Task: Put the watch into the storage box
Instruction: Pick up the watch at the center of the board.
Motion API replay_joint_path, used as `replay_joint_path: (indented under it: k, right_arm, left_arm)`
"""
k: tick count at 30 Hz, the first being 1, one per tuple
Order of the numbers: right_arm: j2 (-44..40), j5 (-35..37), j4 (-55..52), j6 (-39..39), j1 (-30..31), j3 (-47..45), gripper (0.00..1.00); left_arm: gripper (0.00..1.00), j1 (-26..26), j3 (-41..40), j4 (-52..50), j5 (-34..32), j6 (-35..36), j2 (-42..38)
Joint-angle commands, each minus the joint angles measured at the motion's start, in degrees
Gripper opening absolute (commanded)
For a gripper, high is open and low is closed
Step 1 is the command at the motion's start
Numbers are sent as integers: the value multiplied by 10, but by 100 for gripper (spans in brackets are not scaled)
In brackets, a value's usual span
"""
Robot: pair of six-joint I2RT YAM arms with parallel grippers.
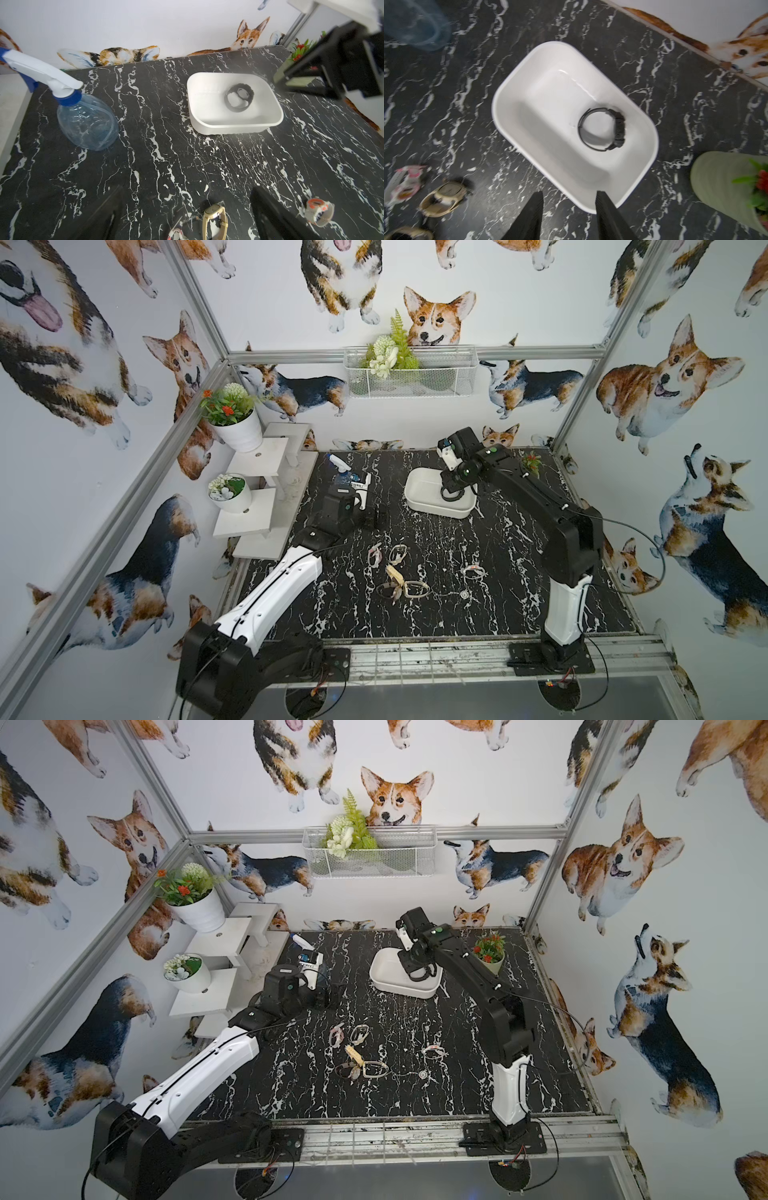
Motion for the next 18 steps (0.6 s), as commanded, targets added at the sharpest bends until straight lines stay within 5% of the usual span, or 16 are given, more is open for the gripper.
replay_joint_path:
  k: [1, 8, 18]
  right_arm:
    - [-80, -150, 96, 6, 26, -124, 48]
    - [-98, -209, 136, -24, 92, -220, 51]
    - [36, -206, 176, -59, 140, -173, 51]
  left_arm:
    - [100, 0, -1, 5, -69, -11, -9]
    - [100, 1, 3, -5, -94, -20, 2]
    - [100, 2, 4, -26, -124, -27, 2]
